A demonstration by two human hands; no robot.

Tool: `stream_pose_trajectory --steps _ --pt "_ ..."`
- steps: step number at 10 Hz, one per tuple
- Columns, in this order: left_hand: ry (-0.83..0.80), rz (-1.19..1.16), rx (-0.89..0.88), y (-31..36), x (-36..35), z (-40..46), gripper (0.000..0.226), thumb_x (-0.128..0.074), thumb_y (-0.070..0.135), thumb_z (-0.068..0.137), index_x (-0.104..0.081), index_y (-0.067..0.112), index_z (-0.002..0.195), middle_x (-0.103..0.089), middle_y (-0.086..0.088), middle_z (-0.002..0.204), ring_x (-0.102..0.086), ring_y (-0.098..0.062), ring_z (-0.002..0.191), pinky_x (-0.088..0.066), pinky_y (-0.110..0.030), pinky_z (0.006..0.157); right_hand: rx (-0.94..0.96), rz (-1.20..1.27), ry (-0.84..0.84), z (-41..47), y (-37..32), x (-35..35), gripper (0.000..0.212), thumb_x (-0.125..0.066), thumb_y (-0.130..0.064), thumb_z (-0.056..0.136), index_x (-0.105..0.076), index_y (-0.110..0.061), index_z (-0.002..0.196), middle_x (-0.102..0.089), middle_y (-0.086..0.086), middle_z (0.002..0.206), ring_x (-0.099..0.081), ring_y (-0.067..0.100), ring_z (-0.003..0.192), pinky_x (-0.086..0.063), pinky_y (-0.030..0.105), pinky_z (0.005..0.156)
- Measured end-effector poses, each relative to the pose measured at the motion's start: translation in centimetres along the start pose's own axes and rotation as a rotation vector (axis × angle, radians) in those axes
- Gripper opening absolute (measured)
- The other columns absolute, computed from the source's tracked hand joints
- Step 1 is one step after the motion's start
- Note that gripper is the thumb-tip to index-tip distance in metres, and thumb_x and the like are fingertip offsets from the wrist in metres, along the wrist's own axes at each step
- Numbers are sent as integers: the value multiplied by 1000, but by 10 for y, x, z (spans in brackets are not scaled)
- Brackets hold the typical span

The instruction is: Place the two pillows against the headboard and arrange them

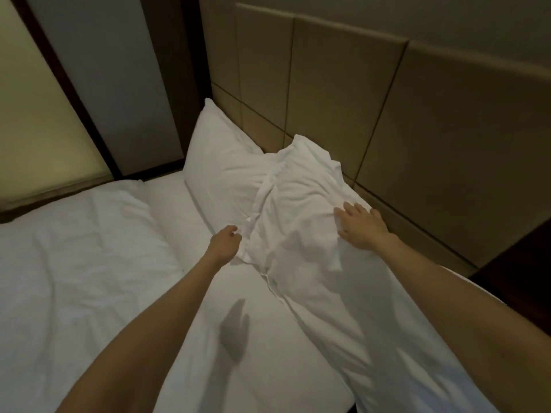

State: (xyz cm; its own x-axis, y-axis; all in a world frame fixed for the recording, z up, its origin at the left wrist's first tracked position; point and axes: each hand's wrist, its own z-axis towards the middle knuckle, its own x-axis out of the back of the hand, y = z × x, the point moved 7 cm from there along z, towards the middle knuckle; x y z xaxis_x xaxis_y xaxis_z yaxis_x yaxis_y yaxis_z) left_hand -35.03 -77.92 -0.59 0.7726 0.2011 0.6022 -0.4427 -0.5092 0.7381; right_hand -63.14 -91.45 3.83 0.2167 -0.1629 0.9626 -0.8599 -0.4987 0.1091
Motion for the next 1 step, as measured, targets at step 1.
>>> stream_pose_trajectory --steps 1 --pt "69 -29 -48 17 28 -40 42 -39 16 95 -52 8 135 -53 -14 140 -51 -30 126 -40 -38 107 47 91 181 -34 -14 36 54 -40 -31 96 -28 -20 148 -32 6 154 -29 26 140 -22 47 112"
